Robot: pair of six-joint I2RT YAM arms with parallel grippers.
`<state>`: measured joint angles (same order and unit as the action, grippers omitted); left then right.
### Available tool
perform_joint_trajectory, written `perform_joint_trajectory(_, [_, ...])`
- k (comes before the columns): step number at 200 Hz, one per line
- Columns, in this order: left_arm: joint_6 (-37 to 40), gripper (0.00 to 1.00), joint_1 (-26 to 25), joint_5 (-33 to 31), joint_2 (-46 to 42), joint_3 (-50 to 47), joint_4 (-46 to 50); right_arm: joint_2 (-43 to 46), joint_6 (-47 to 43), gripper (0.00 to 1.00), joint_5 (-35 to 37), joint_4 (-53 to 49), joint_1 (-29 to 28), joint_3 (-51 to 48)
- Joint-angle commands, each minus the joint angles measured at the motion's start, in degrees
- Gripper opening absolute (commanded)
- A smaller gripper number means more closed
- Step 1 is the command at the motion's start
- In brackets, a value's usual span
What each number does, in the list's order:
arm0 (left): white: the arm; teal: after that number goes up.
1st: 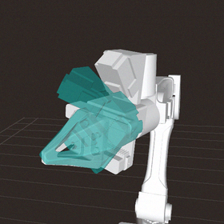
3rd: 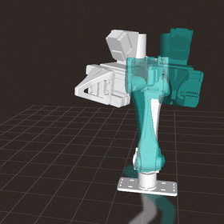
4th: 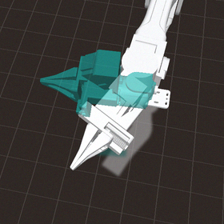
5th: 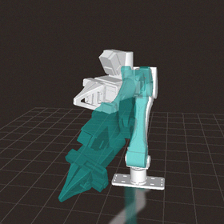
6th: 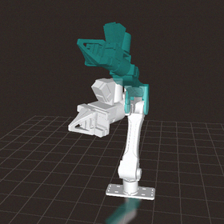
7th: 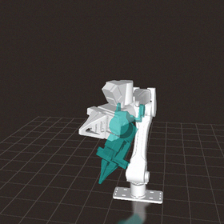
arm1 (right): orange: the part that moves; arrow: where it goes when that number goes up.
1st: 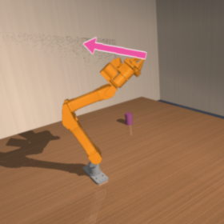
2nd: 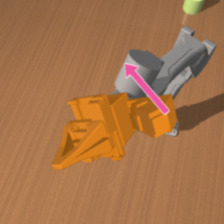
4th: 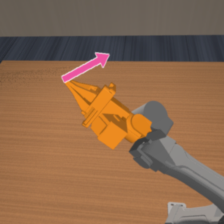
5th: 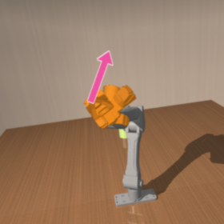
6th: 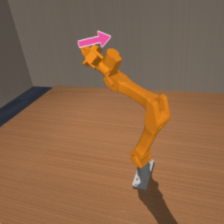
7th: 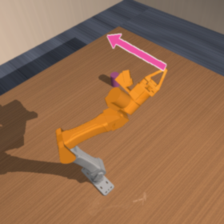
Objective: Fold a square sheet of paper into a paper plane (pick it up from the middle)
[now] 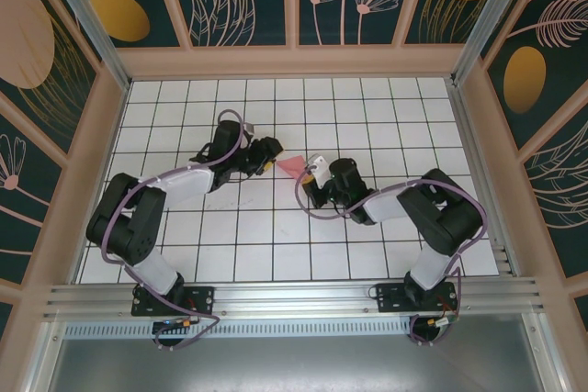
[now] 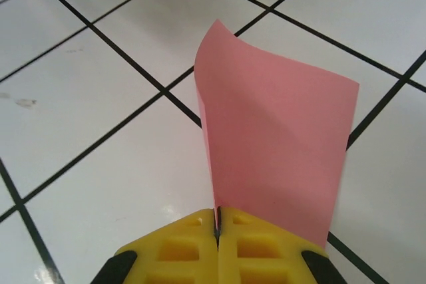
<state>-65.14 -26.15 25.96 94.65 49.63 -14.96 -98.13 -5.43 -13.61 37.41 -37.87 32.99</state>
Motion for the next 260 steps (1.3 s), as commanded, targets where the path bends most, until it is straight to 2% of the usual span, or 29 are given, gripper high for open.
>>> perform_joint_trajectory(1, [1.6,0.52,0.0,-0.6,-1.7,-3.3,-2.5,0.8,7.3,0.0,-8.3,-1.6,1.8,2.0])
perform_joint_trajectory(34, [1.7,0.51,0.0,0.5,-2.5,-7.3,-7.5,-0.3,14.7,0.0,-14.9,-1.1,4.2,3.6])
perform_joint_trajectory(92, [1.4,0.42,-0.9,4.6,0.1,-10.6,-18.7,-3.5,26.7,0.0,-23.1,-0.2,6.2,6.0])
perform_joint_trajectory(141, [2.3,0.38,-2.3,5.5,3.2,-9.5,-21.7,-6.9,33.3,0.0,-25.7,-0.2,8.3,6.9])
perform_joint_trajectory(182, [2.7,0.36,-3.0,6.4,6.0,-9.1,-23.8,-7.3,39.4,0.0,-28.8,4.4,10.8,4.7])
perform_joint_trajectory(260, [3.2,0.36,-4.3,7.5,9.2,-8.9,-28.2,-9.1,46.7,0.0,-32.6,7.5,11.1,4.0])
